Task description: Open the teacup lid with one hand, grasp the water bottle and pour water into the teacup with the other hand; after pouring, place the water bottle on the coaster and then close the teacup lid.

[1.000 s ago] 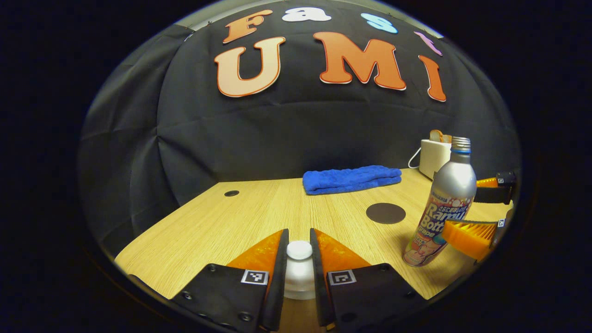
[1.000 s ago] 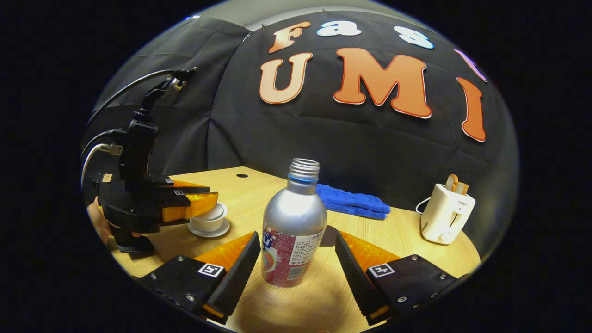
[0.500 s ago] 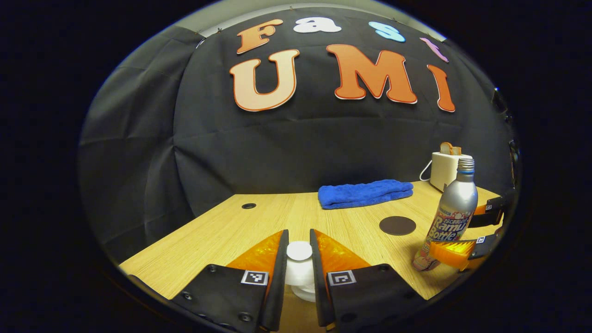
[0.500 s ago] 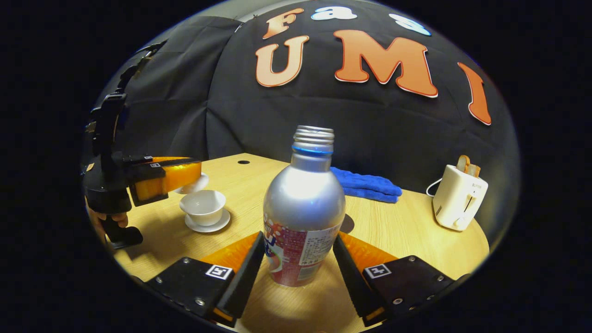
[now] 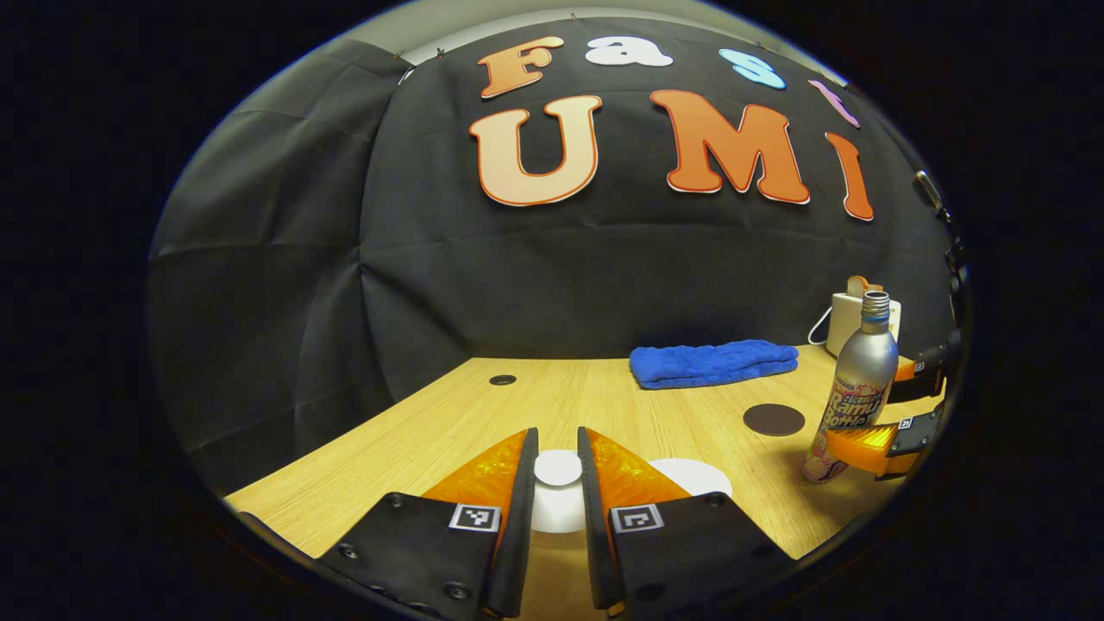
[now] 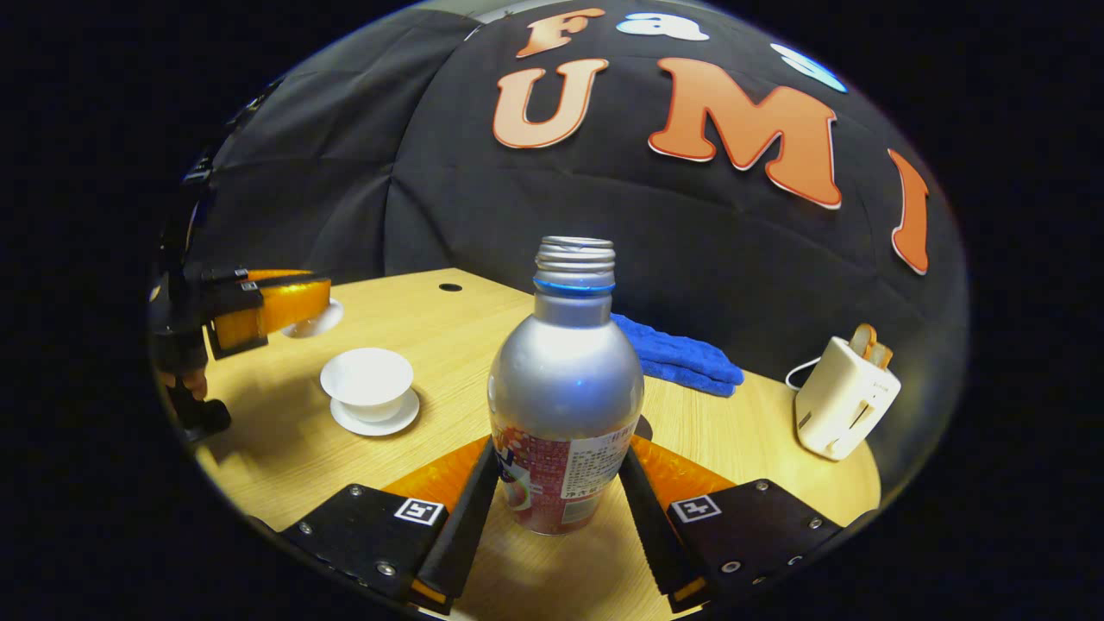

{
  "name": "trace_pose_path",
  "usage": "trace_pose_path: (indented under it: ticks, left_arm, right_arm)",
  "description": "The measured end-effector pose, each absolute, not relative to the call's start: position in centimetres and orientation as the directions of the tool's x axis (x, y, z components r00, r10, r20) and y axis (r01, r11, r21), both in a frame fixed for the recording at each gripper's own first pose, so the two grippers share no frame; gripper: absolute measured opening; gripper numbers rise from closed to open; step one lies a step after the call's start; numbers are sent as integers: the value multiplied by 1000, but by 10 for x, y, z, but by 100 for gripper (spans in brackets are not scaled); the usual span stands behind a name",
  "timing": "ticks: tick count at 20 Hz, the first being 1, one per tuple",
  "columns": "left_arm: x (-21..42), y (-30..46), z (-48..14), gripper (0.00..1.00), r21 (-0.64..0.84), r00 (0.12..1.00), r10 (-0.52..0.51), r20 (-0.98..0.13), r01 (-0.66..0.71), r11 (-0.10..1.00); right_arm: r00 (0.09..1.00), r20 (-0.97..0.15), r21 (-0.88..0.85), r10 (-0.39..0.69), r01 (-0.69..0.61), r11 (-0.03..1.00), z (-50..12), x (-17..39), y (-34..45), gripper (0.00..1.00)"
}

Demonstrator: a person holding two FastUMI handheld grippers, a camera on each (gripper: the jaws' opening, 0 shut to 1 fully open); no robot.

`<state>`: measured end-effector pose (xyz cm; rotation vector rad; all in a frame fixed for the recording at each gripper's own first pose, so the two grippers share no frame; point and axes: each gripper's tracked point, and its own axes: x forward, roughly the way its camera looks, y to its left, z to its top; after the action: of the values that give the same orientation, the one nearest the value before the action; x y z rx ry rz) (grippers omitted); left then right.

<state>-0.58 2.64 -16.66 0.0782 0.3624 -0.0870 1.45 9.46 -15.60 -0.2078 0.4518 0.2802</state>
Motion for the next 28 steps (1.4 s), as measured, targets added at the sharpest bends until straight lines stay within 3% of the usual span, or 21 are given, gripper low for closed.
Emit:
trace_pose_path:
  ticks: [2,7,15,21,23,28]
  left_arm:
    - [-8,36,-165,29,77,935,-55,-351,87,993]
    - [-12,58,-159,33,89,939,-26,-342,60,994]
    - [-17,94,-153,33,70,943,13,-332,11,997]
    - [-23,107,-155,33,62,945,27,-327,-7,998]
    - [-25,111,-156,30,54,943,40,-330,-23,998]
    - [-28,114,-151,33,42,947,41,-319,-29,999]
  right_arm:
    - [864,-465,-211,192,-319,924,-156,25,97,81]
    - [884,-442,-402,151,-346,848,-142,38,102,81]
    - [932,-351,-714,90,-328,619,-122,53,108,80]
    - [942,-324,-807,87,-323,494,-116,53,112,83]
    - [947,-316,-838,61,-308,450,-119,52,112,80]
    - [962,-268,-918,60,-273,288,-113,59,112,80]
